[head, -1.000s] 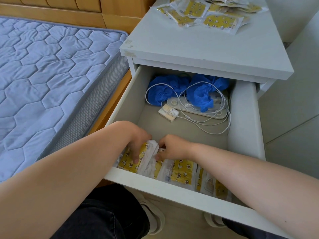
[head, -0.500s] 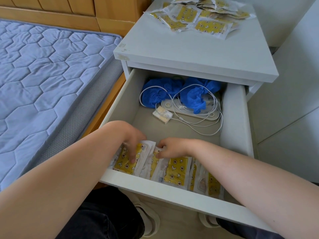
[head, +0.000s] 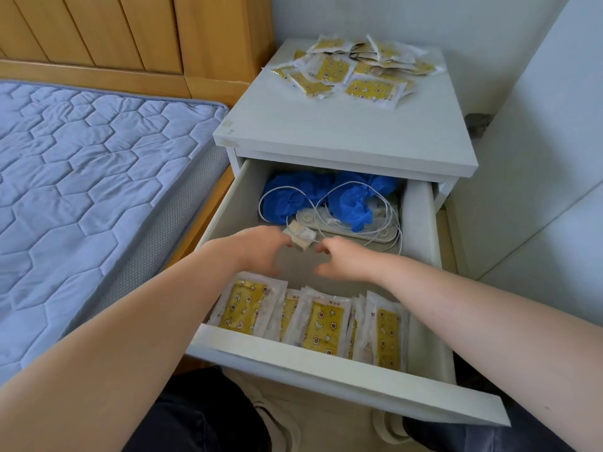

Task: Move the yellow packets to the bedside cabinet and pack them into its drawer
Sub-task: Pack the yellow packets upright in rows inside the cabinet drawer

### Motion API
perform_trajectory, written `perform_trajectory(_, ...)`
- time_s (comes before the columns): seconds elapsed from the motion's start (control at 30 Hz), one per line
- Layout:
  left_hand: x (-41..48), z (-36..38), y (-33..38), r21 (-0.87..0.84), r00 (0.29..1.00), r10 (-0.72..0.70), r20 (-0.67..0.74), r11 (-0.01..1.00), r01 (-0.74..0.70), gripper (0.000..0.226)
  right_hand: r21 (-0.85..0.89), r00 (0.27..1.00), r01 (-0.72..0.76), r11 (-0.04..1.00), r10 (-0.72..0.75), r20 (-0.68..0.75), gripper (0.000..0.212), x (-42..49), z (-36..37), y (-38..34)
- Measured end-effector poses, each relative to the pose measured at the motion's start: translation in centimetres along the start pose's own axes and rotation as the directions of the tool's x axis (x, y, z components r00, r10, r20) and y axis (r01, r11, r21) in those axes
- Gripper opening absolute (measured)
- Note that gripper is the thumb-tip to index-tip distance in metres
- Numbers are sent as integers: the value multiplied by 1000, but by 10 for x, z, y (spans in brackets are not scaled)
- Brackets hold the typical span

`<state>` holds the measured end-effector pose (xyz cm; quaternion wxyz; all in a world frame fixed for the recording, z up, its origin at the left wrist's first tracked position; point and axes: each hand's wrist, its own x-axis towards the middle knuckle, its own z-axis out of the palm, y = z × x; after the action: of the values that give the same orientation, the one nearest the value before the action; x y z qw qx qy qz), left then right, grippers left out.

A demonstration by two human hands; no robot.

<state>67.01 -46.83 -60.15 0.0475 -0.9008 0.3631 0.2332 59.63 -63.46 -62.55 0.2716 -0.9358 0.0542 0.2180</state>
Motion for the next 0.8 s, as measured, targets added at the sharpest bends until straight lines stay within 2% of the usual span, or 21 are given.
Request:
perform_trajectory(0.1, -2, -27, 13, -11, 987, 29, -158, 999, -31, 43, -50, 993, 33, 998, -39, -115, 48, -12, -33, -2)
perform_trajectory(0.17, -2, -47, 22, -53, 963, 16, -268, 998, -31, 37, -68, 973, 58, 996, -72, -221, 44, -19, -57, -3)
perform_trajectory(0.37, 7, -101, 39, -227, 810, -59, -583, 969, -92, 29, 46, 844, 148, 988, -102, -526, 28, -37, -123, 0)
perform_trajectory(0.47, 19, -117, 44, -331, 768, -116, -630, 934, -131, 27, 59, 790, 157, 986, -90, -606, 25, -35, -144, 10)
perform_trajectory(0.53, 31, -124, 45, -423, 748, -173, -641, 892, -156, 28, 62, 789, 136, 989, -71, -611, 27, -26, -153, 19)
perform_trajectory(0.63, 52, -128, 43, -535, 768, -255, -588, 834, -132, 33, 99, 799, 65, 993, 8, -601, 37, -9, -163, 31)
perform_trajectory(0.73, 75, -130, 38, -522, 782, -280, -557, 850, -68, 43, 180, 771, 16, 984, 103, -629, 49, 9, -174, 43)
perform_trajectory(0.8, 91, -134, 34, -466, 792, -316, -523, 884, 44, 53, 183, 721, 22, 983, 111, -684, 49, 22, -182, 48)
